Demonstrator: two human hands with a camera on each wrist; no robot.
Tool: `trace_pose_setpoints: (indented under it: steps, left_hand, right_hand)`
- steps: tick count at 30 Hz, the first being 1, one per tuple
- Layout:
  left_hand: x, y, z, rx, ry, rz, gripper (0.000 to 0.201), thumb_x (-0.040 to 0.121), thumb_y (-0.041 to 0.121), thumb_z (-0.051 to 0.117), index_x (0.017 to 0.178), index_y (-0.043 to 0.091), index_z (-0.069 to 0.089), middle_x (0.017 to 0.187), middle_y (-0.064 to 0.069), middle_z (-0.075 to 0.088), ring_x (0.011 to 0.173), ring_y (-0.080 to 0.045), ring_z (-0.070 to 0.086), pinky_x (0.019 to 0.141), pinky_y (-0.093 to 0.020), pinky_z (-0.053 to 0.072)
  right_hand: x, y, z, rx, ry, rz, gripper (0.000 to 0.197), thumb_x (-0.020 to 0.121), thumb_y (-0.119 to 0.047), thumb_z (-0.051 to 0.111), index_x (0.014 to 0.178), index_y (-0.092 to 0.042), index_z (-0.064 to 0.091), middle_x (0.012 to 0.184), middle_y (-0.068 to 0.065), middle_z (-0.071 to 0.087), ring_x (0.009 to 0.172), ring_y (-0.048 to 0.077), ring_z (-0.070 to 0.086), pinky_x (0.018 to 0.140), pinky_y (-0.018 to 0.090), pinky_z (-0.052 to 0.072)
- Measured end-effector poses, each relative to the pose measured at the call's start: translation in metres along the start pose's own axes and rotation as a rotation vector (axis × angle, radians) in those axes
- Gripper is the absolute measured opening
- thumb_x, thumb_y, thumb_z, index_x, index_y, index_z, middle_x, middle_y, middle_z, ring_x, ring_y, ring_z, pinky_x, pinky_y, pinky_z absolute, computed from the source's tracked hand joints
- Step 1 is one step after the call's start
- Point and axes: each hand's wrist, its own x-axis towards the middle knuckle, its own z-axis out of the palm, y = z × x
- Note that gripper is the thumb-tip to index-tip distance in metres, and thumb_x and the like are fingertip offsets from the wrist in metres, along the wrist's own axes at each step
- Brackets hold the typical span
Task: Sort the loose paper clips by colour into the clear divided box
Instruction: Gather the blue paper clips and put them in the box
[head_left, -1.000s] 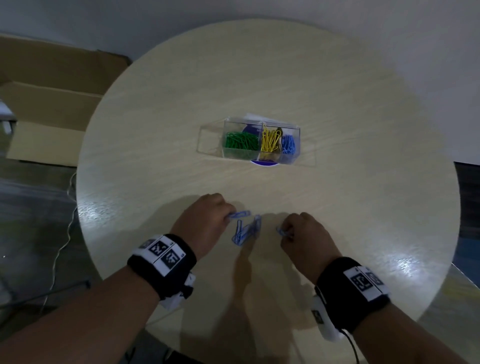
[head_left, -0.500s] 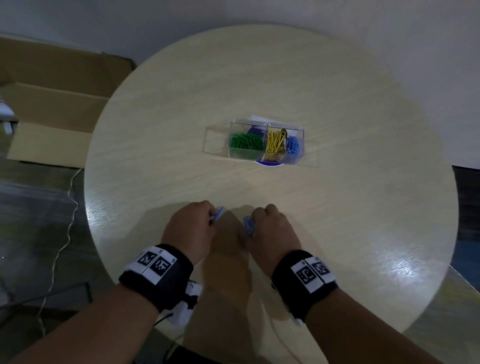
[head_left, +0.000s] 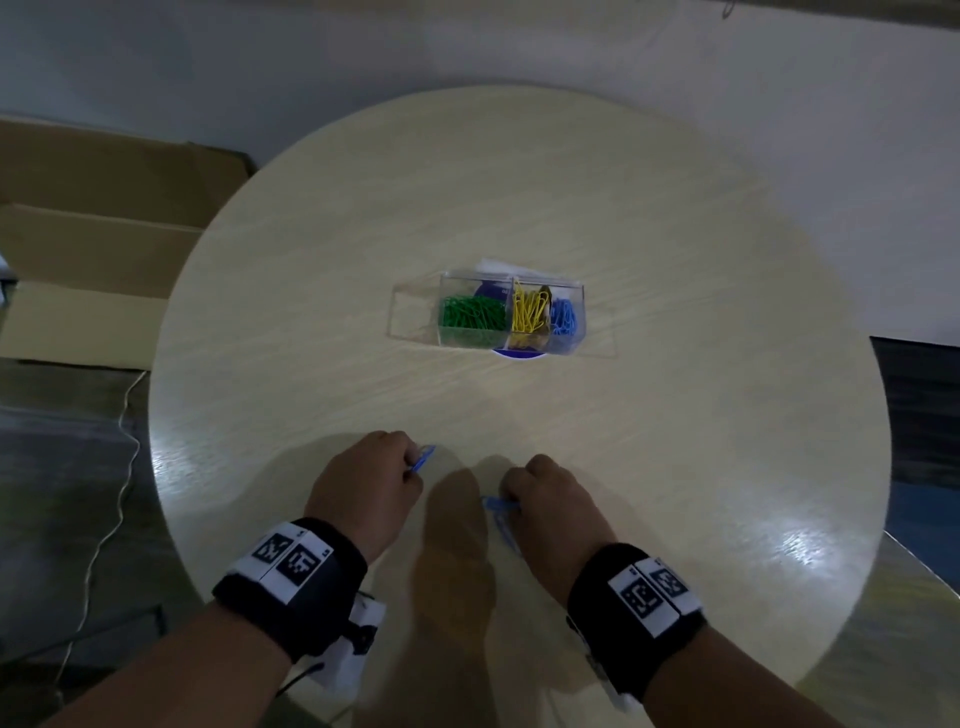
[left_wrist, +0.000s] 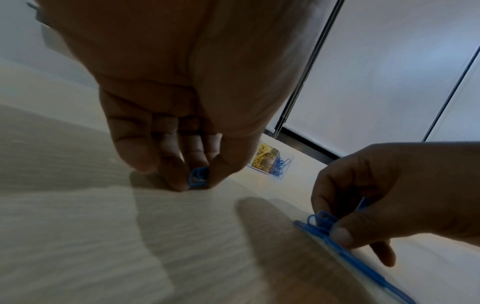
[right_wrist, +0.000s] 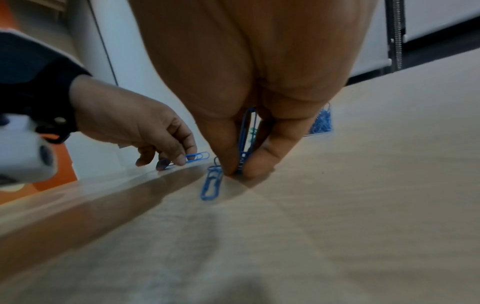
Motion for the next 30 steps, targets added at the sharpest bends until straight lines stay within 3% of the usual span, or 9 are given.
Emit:
trace_pose_setpoints:
  steps: [4, 7, 10, 15, 18, 21, 26, 28, 30]
  left_hand:
    - [0.009, 0.010, -0.001, -0.076, 0.008, 0.050, 0.011, 0.088, 0.014, 0.057, 0.090, 0.022, 0.051, 0.090, 0.002, 0.049, 0.081, -0.023, 0.053, 0.068, -0.033, 0.040]
    - [0.021, 0.024, -0.004, -0.084, 0.034, 0.071, 0.010, 0.088, 0.014, 0.058, 0.091, 0.022, 0.053, 0.086, 0.003, 0.051, 0.079, -0.021, 0.053, 0.067, -0.030, 0.037]
    - [0.037, 0.046, -0.011, -0.162, 0.086, 0.093, 0.007, 0.087, 0.016, 0.061, 0.093, 0.020, 0.059, 0.085, 0.003, 0.059, 0.077, -0.018, 0.057, 0.069, -0.029, 0.042]
    - [0.075, 0.093, -0.024, -0.271, 0.197, 0.154, 0.007, 0.088, 0.019, 0.064, 0.094, 0.018, 0.065, 0.083, 0.005, 0.064, 0.070, -0.011, 0.057, 0.063, -0.020, 0.039]
    - [0.100, 0.121, -0.025, -0.328, 0.250, 0.173, 0.008, 0.087, 0.017, 0.064, 0.094, 0.014, 0.066, 0.084, 0.002, 0.065, 0.072, -0.013, 0.059, 0.065, -0.020, 0.040]
    - [0.123, 0.143, -0.022, -0.355, 0.265, 0.148, 0.010, 0.088, 0.019, 0.064, 0.096, 0.013, 0.067, 0.089, -0.002, 0.068, 0.078, -0.017, 0.062, 0.072, -0.027, 0.049]
    - [0.141, 0.155, -0.013, -0.283, 0.141, 0.135, 0.026, 0.093, 0.025, 0.057, 0.111, 0.009, 0.067, 0.104, -0.010, 0.071, 0.095, -0.026, 0.065, 0.085, -0.039, 0.052]
    - [0.136, 0.152, -0.018, -0.294, 0.209, 0.161, 0.026, 0.096, 0.026, 0.053, 0.113, 0.012, 0.067, 0.106, -0.007, 0.070, 0.095, -0.022, 0.065, 0.086, -0.036, 0.052]
    - [0.122, 0.145, -0.026, -0.379, 0.275, 0.180, 0.019, 0.095, 0.023, 0.054, 0.108, 0.016, 0.067, 0.102, 0.000, 0.067, 0.087, -0.013, 0.063, 0.075, -0.018, 0.051]
  right_hand:
    - [-0.006, 0.005, -0.003, -0.087, -0.043, -0.033, 0.036, 0.090, -0.034, 0.030, 0.106, -0.015, 0.057, 0.105, 0.010, 0.059, 0.093, 0.031, 0.054, 0.081, 0.035, 0.039]
    - [-0.012, 0.009, -0.004, -0.104, -0.058, -0.032, 0.023, 0.093, -0.030, 0.046, 0.107, -0.016, 0.057, 0.106, 0.008, 0.055, 0.094, 0.030, 0.052, 0.079, 0.035, 0.040]
    - [-0.019, 0.013, -0.003, -0.068, -0.089, -0.084, 0.018, 0.096, -0.025, 0.045, 0.106, -0.013, 0.055, 0.106, 0.009, 0.048, 0.093, 0.032, 0.050, 0.077, 0.036, 0.040]
    - [-0.023, 0.028, -0.008, -0.011, -0.077, -0.111, 0.023, 0.096, -0.019, 0.043, 0.113, -0.014, 0.058, 0.110, 0.010, 0.057, 0.100, 0.031, 0.052, 0.085, 0.035, 0.041]
    - [-0.023, 0.042, -0.019, 0.121, -0.020, -0.027, 0.023, 0.096, -0.023, 0.043, 0.112, -0.019, 0.059, 0.107, 0.005, 0.058, 0.099, 0.026, 0.053, 0.081, 0.029, 0.040]
    - [-0.019, 0.060, -0.037, 0.197, 0.059, 0.023, 0.016, 0.089, -0.021, 0.050, 0.102, -0.023, 0.061, 0.097, 0.001, 0.059, 0.088, 0.023, 0.055, 0.073, 0.028, 0.041]
    - [-0.001, 0.074, -0.077, 0.266, 0.286, 0.095, 0.007, 0.083, -0.022, 0.066, 0.090, -0.023, 0.068, 0.085, -0.001, 0.066, 0.076, 0.019, 0.060, 0.068, 0.030, 0.047]
    - [0.016, 0.075, -0.097, 0.310, 0.390, 0.122, 0.007, 0.079, -0.022, 0.072, 0.086, -0.023, 0.069, 0.081, -0.001, 0.068, 0.072, 0.016, 0.061, 0.065, 0.026, 0.046]
    - [0.037, 0.073, -0.115, 0.355, 0.471, 0.139, 0.008, 0.076, -0.023, 0.074, 0.083, -0.023, 0.070, 0.076, -0.003, 0.070, 0.070, 0.012, 0.063, 0.063, 0.025, 0.047]
